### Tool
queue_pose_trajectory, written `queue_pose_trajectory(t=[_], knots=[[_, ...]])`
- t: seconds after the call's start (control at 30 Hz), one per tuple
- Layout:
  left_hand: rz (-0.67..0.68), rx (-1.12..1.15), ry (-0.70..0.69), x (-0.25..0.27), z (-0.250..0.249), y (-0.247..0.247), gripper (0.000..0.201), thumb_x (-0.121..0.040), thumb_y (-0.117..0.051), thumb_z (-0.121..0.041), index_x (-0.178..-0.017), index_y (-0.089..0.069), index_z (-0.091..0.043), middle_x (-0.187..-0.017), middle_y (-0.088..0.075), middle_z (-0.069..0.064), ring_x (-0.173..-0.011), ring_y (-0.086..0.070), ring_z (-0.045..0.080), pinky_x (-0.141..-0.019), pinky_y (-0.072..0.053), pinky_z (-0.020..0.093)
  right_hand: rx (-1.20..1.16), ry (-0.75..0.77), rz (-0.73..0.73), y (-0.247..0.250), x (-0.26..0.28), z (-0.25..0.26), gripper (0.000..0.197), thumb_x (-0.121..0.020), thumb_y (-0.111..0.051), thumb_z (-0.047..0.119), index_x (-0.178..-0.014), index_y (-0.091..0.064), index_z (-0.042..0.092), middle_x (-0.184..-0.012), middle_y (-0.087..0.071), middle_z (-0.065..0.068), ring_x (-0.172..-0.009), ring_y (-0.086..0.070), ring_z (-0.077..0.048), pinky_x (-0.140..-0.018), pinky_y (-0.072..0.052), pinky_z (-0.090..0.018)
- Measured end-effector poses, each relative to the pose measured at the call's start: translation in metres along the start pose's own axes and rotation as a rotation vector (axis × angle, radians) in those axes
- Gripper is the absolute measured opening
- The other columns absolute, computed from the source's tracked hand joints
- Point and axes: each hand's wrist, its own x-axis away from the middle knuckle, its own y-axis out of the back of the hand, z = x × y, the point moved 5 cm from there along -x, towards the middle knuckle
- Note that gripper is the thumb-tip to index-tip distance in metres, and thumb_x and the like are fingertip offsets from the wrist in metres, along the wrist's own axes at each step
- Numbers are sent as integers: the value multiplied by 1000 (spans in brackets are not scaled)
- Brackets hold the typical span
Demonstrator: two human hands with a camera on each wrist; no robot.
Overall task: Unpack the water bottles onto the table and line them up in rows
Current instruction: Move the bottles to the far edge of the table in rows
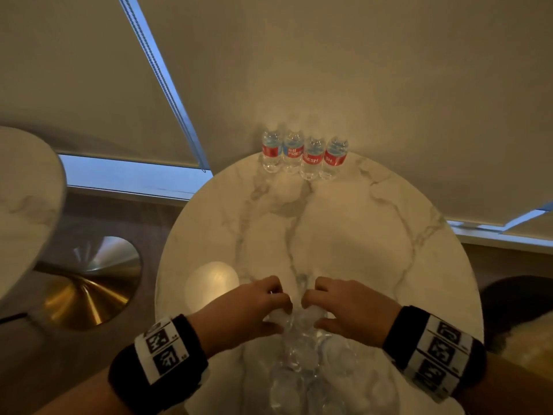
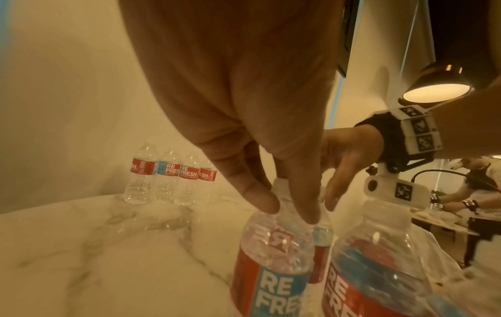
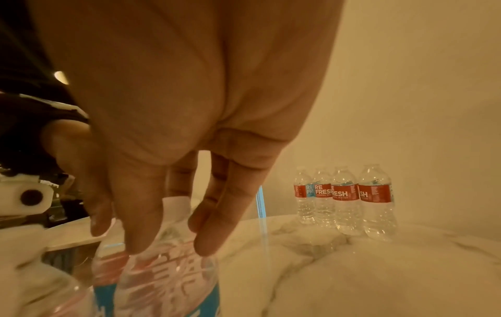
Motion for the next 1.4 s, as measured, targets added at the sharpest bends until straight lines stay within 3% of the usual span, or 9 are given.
queue_pose_trajectory(t=[0.2,0.37,0.5,0.63,0.73,0.93,1.1,1.23,1.4], knots=[[-142,36,50,-29,30,28,36,-89,-73,-33,-120,-65,-17,-115,-56,6,-89,-63,24,-78,-49,30,17,-111,-59,35,-31,-32,33,-91,-57,39,-120,-54,24,-107,-54,-3,-88,-60,-27,-76,-47,-37],[-292,51,155,-91,79,93,37,-89,-74,-33,-118,-67,-12,-113,-60,13,-101,-61,31,-84,-41,29,51,-232,-204,92,-95,-79,36,-90,-61,32,-124,-56,21,-112,-56,-7,-98,-60,-30,-82,-44,-34],[-407,19,198,-136,107,152,33,-93,-68,-27,-120,-66,-8,-118,-61,11,-111,-58,29,-77,-25,16,46,-304,-303,140,-152,-116,34,-91,-60,29,-123,-57,19,-117,-58,-9,-105,-58,-30,-86,-44,-36],[-438,55,271,-172,140,187,34,-93,-68,-25,-121,-64,-7,-118,-64,16,-108,-59,33,-79,-36,28,55,-339,-376,169,-192,-137,34,-90,-61,25,-123,-58,17,-112,-59,-13,-101,-59,-34,-79,-41,-33],[-432,34,316,-188,159,198,34,-92,-68,-30,-118,-65,-8,-114,-62,16,-105,-59,33,-85,-44,37,95,-345,-392,181,-208,-147,31,-90,-60,25,-119,-59,15,-106,-59,-16,-94,-59,-37,-71,-35,-31],[-522,10,366,-200,170,202,37,-90,-69,-35,-112,-63,-6,-109,-61,16,-100,-59,33,-79,-40,35,90,-320,-429,188,-219,-150,27,-92,-59,27,-117,-58,17,-92,-49,-8,-88,-55,-33,-70,-30,-31],[-611,77,414,-199,176,195,50,-85,-73,-47,-110,-58,-7,-92,-53,8,-83,-51,25,-71,-35,32,60,-305,-428,187,-221,-153,31,-91,-60,30,-121,-58,21,-93,-47,-6,-94,-56,-34,-72,-31,-30],[-558,36,368,-201,174,197,45,-86,-75,-35,-121,-58,-13,-98,-49,6,-89,-51,25,-75,-35,30,80,-303,-419,189,-223,-154,31,-92,-61,28,-122,-57,20,-105,-56,-13,-98,-56,-34,-74,-33,-31],[-615,31,386,-206,169,203,38,-90,-70,-32,-112,-60,-4,-100,-62,14,-86,-53,24,-71,-35,31,122,-295,-404,190,-226,-156,32,-93,-59,24,-124,-56,22,-110,-56,-15,-97,-57,-36,-74,-35,-32]])
